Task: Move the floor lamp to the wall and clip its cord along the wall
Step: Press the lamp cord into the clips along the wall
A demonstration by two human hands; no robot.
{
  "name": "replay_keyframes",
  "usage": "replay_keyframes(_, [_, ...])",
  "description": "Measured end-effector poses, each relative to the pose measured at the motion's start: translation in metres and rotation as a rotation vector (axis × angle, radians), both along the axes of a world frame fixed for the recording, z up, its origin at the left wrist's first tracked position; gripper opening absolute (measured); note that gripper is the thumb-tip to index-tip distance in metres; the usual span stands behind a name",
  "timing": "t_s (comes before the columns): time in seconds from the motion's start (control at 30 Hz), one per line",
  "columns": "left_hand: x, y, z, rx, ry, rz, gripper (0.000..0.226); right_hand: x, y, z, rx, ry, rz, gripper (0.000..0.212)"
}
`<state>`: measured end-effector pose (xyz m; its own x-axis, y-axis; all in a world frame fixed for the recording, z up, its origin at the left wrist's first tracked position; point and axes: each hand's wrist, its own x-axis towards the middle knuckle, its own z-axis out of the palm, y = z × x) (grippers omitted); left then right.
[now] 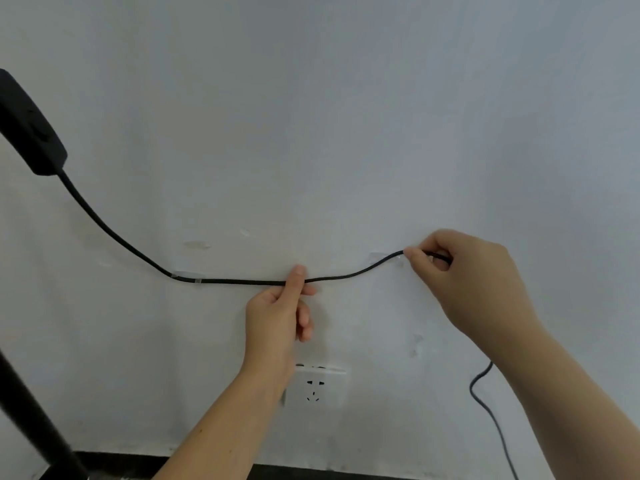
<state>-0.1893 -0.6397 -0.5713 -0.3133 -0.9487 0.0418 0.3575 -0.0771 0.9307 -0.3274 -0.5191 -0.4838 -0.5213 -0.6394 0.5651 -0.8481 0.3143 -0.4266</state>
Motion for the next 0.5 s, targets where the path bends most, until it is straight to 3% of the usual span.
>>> replay_keyframes(0.3, [-0.007, 0.007, 0.005, 0.089, 0.069, -0.052, 0.035, -0.008, -0.009, -0.003, -0.081, 0.051, -0.016, 0.039])
replay_keyframes(0.4, [-0.003, 0.004, 0.007, 0.119, 0.111, -0.097, 0.033, -0.021, 0.003, -0.015, -0.027, -0.166, 0.033, 0.037])
replay_keyframes(0.5, [0.0, 0.002, 0.008, 0.127, 0.126, -0.122, 0.031, -0.024, 0.012, -0.037, 0.003, -0.631, 0.179, 0.034])
